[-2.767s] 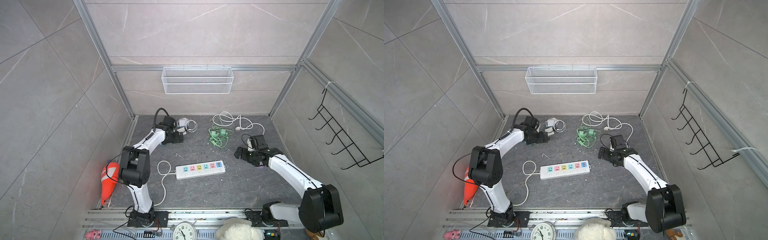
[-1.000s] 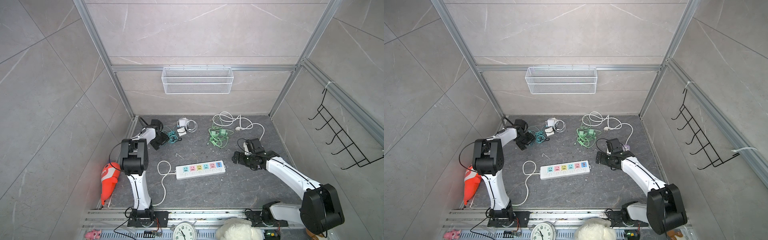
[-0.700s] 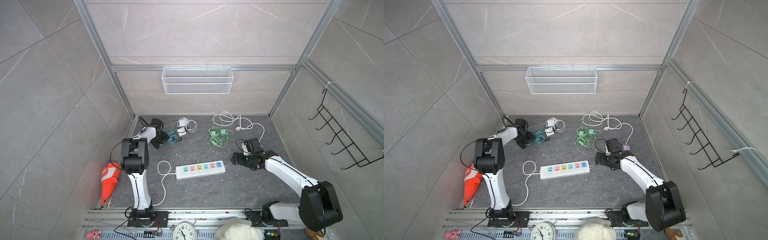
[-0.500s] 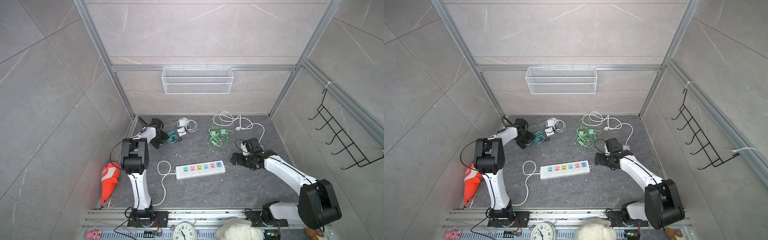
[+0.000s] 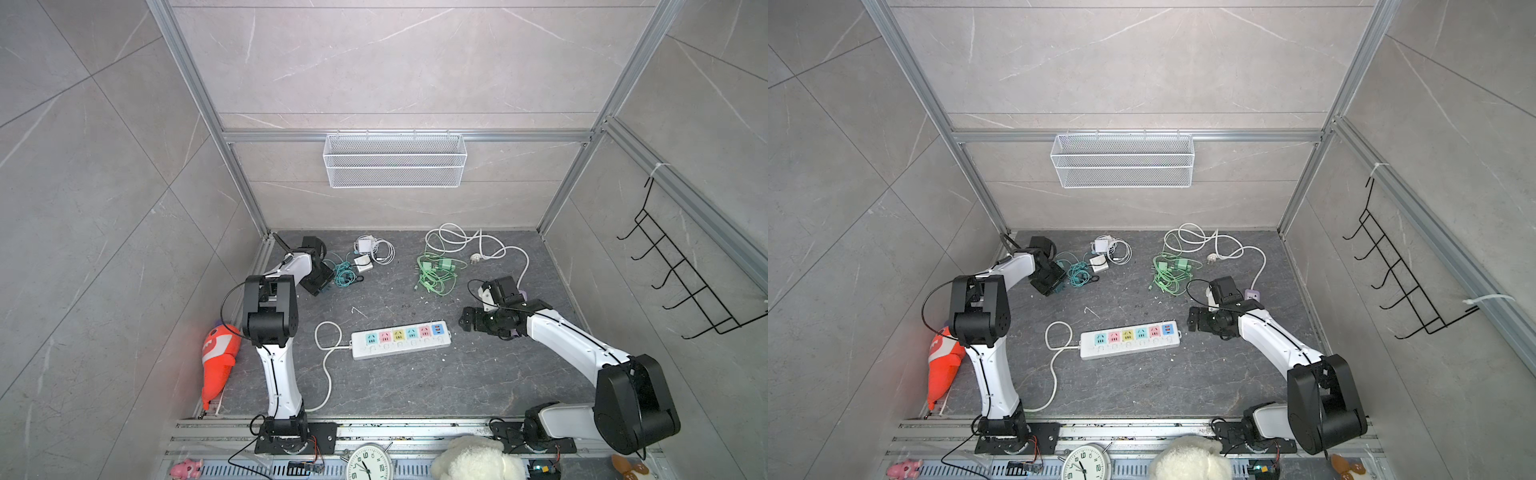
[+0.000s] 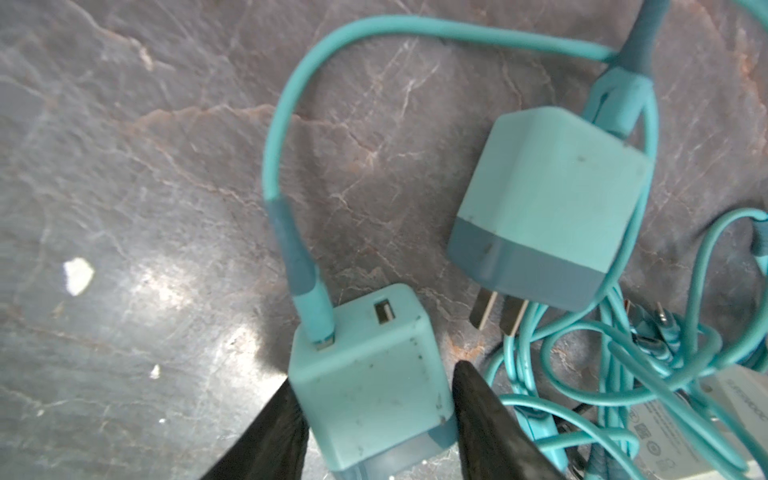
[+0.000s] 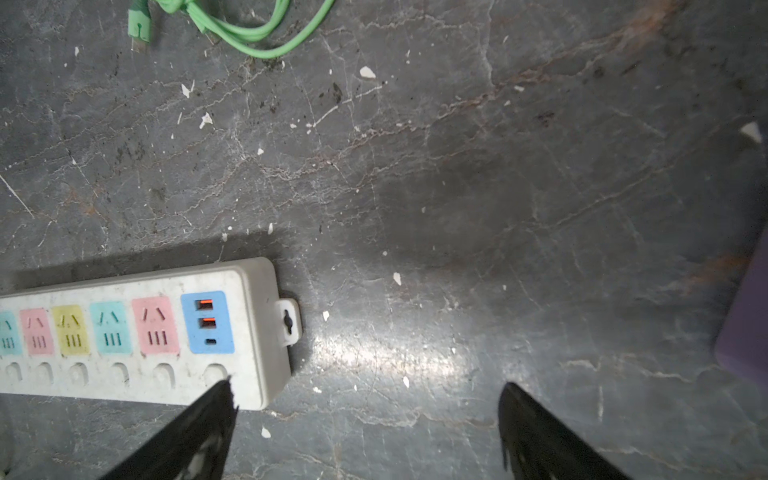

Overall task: Insert the plug
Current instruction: 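Lower the left gripper and grasp the teal charger cube with cable, then lift the teal charger with the left gripper while the right gripper approaches it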

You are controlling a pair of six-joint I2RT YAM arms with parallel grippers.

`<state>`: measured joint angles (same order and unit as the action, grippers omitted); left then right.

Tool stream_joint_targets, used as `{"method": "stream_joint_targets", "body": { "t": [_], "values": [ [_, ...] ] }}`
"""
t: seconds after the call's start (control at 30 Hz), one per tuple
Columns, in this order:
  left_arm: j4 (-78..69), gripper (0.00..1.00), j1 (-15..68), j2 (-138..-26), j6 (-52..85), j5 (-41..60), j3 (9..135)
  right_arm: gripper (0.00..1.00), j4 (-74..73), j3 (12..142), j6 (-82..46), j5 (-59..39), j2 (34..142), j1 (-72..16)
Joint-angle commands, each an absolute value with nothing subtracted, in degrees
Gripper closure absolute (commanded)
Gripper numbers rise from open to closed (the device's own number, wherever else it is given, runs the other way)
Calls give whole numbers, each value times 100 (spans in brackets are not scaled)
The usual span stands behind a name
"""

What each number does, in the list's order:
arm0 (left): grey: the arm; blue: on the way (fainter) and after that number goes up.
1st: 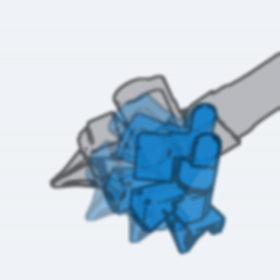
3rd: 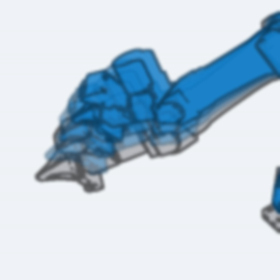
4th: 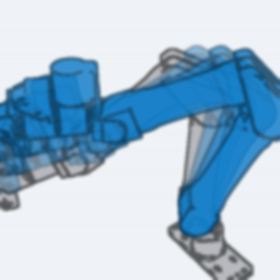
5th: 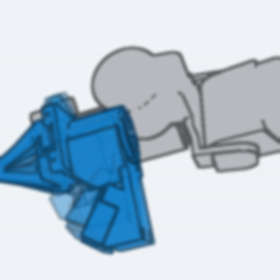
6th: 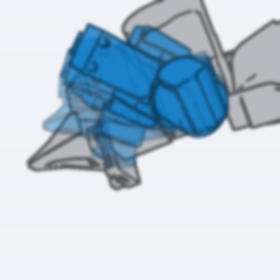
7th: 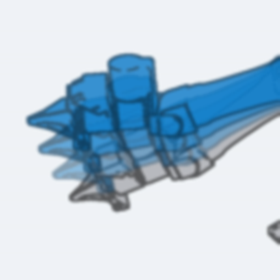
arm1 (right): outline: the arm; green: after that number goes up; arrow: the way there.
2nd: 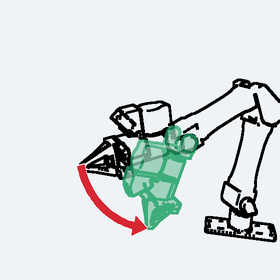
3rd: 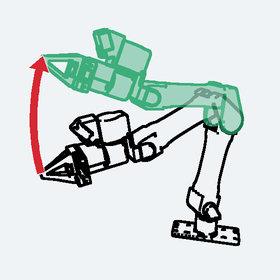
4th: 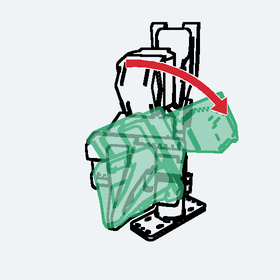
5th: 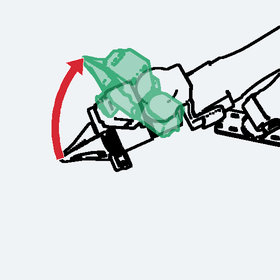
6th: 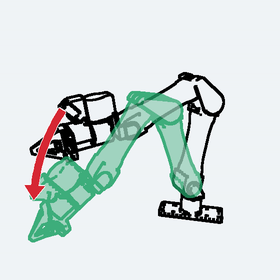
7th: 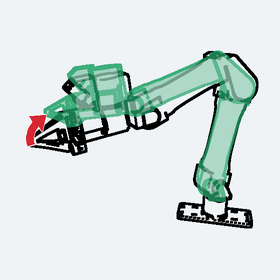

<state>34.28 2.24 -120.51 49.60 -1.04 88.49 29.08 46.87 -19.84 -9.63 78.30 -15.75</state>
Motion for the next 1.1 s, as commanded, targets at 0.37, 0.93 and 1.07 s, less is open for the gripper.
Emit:
{"method": "stream_joint_targets", "body": {
  "t": [0.37, 0.93, 1.07],
  "values": [
    [3209, 68, 272, -10801, 4165, -596, 7956, 1, 2928, 4799, -1891, -1081, 7588, -1600],
    [2715, 71, 299, -7216, 2804, -1899, 7237, 1, 3217, 5180, -2004, -1195, 7341, -1589],
    [2414, 73, 328, -7251, 2575, -1688, 7314, 1, 3225, 5241, -2045, -1219, 7310, -1593]
  ]
}}
